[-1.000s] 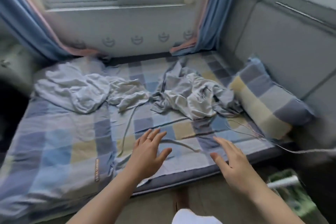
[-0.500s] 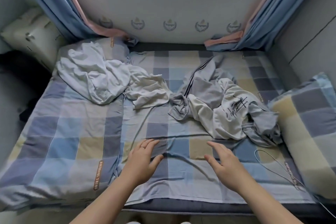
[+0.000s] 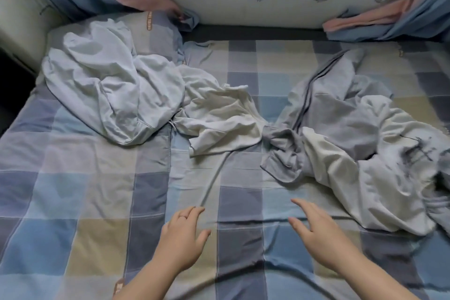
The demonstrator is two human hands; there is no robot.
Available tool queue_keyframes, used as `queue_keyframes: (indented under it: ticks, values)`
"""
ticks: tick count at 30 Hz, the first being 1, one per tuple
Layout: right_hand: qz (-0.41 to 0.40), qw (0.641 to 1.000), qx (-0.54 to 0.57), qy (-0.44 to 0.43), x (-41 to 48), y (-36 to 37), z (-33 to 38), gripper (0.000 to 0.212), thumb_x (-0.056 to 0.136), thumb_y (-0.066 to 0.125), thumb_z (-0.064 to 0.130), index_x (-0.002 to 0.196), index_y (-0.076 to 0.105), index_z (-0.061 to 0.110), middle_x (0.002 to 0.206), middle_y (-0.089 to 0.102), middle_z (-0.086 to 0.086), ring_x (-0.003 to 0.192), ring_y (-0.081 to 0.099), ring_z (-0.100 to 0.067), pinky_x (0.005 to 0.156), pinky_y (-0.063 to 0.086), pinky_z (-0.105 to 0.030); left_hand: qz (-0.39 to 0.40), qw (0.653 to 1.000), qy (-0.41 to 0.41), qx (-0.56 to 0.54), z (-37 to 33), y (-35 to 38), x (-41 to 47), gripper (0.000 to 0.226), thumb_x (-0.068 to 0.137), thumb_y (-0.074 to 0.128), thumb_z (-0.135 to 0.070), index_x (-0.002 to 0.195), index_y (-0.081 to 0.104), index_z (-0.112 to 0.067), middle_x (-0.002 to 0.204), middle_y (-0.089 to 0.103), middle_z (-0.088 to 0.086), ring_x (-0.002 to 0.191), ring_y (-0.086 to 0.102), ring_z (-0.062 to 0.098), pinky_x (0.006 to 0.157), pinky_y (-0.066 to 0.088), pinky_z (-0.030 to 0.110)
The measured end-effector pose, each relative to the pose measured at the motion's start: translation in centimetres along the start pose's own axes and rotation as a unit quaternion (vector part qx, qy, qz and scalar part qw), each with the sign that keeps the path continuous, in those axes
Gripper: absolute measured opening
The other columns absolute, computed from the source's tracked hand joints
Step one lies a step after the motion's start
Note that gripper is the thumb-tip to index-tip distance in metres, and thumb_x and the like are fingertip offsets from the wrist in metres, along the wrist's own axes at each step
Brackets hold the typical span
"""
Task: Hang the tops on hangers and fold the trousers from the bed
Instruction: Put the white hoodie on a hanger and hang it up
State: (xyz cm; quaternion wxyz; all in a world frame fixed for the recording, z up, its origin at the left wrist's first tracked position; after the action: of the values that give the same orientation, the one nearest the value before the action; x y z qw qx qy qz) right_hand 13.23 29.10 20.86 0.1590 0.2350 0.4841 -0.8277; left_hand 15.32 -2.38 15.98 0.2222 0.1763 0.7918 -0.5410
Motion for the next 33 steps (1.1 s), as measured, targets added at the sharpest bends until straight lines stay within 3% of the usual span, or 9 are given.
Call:
queue_keyframes:
  ticks: [5, 10, 16, 19, 21, 23, 25, 27, 33]
  values:
    - [-0.01, 0.994, -0.075, -0.082, 12.6, 6.0, 3.3, 0.056, 0.102, 0.047, 0.045, 0.153, 0.03, 0.031, 0.156, 0.036, 0.009, 0.144, 0.033, -0.016, 0.115, 0.029, -0.035, -0.052, 0.997, -0.032, 0.045, 7.0, 1.3, 11.0, 0.058, 0.099, 0.048, -0.051, 0.151, 0.028, -0.038, 0.165, 0.019, -0.003, 0.151, 0.014, 0.02, 0.118, 0.024, 0.043]
    - [-0.041, 0.978, -0.074, -0.192, 23.9, 12.4, 12.9, 0.059, 0.101, 0.049, 0.042, 0.154, 0.028, 0.028, 0.156, 0.036, 0.003, 0.142, 0.035, -0.022, 0.115, 0.03, -0.041, -0.161, 0.98, -0.081, 0.089, 14.5, -1.7, 20.0, 0.065, 0.094, 0.056, -0.046, 0.151, 0.028, -0.036, 0.168, 0.01, 0.003, 0.152, 0.013, 0.028, 0.118, 0.023, 0.047]
    - [-0.104, 0.942, -0.086, -0.308, 33.5, 20.2, 24.7, 0.067, 0.097, 0.054, 0.039, 0.156, 0.024, 0.03, 0.157, 0.031, 0.0, 0.139, 0.036, -0.03, 0.11, 0.037, -0.048, -0.294, 0.935, -0.08, 0.18, 24.0, -4.7, 27.5, 0.081, 0.094, 0.057, -0.044, 0.158, 0.008, -0.034, 0.168, -0.002, -0.001, 0.151, 0.011, 0.035, 0.117, 0.024, 0.052]
    - [-0.141, 0.921, -0.108, -0.347, 37.4, 22.4, 29.3, 0.073, 0.094, 0.059, 0.038, 0.156, 0.021, 0.035, 0.162, 0.023, -0.003, 0.143, 0.03, -0.033, 0.111, 0.036, -0.051, -0.272, 0.956, -0.092, 0.06, 27.9, -5.4, 30.9, 0.085, 0.098, 0.052, -0.053, 0.16, -0.001, -0.031, 0.168, 0.013, 0.0, 0.146, 0.026, 0.033, 0.111, 0.03, 0.055]
    - [-0.132, 0.919, -0.116, -0.352, 39.6, 24.1, 31.0, 0.076, 0.093, 0.06, 0.035, 0.156, 0.018, 0.041, 0.164, 0.016, -0.002, 0.145, 0.025, -0.035, 0.112, 0.034, -0.054, -0.287, 0.951, -0.112, 0.004, 29.5, -4.2, 32.6, 0.072, 0.099, 0.048, -0.053, 0.158, 0.015, -0.026, 0.159, 0.031, 0.004, 0.142, 0.031, 0.03, 0.107, 0.031, 0.054]
    - [-0.115, 0.926, -0.122, -0.338, 40.9, 26.0, 31.5, 0.078, 0.093, 0.059, 0.033, 0.155, 0.013, 0.047, 0.165, 0.011, 0.002, 0.144, 0.023, -0.036, 0.111, 0.034, -0.055, -0.349, 0.93, -0.113, 0.009, 30.4, -2.9, 33.6, 0.045, 0.101, 0.044, -0.047, 0.14, 0.04, -0.025, 0.142, 0.046, 0.004, 0.133, 0.038, 0.029, 0.097, 0.033, 0.049]
    - [-0.149, 0.926, -0.125, -0.325, 41.4, 27.4, 31.8, 0.08, 0.092, 0.058, 0.031, 0.152, 0.011, 0.053, 0.159, 0.018, 0.001, 0.136, 0.03, -0.039, 0.103, 0.038, -0.053, -0.394, 0.914, -0.094, 0.018, 30.5, -2.5, 33.9, 0.023, 0.103, 0.041, -0.036, 0.121, 0.048, -0.025, 0.129, 0.054, 0.002, 0.123, 0.044, 0.03, 0.084, 0.029, 0.043]
    - [-0.186, 0.922, -0.131, -0.315, 41.0, 27.7, 32.6, 0.078, 0.091, 0.057, 0.027, 0.15, 0.013, 0.055, 0.147, 0.028, -0.002, 0.125, 0.038, -0.04, 0.097, 0.04, -0.051, -0.409, 0.909, -0.075, 0.03, 30.4, -2.5, 33.3, 0.017, 0.103, 0.038, -0.03, 0.113, 0.051, -0.024, 0.123, 0.059, 0.0, 0.118, 0.047, 0.03, 0.08, 0.024, 0.041]
    - [-0.149, 0.923, -0.171, -0.311, 36.3, 28.2, 31.0, 0.071, 0.09, 0.062, 0.036, 0.149, 0.026, 0.051, 0.142, 0.038, -0.006, 0.126, 0.042, -0.037, 0.098, 0.039, -0.049, -0.305, 0.952, -0.025, 0.01, 27.9, -0.2, 26.1, 0.014, 0.102, 0.044, -0.039, 0.096, 0.049, -0.027, 0.112, 0.065, 0.009, 0.111, 0.053, 0.033, 0.082, 0.034, 0.043]
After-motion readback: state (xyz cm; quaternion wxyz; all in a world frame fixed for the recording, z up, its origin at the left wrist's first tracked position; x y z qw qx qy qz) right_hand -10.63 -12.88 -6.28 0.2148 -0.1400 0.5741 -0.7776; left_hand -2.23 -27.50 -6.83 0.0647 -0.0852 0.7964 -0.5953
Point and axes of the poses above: each hand's wrist, its own x-axis towards the middle knuckle, its own y-axis out of the palm, z = x × y, the point moved 1 cm from there along x, towards the middle knuckle
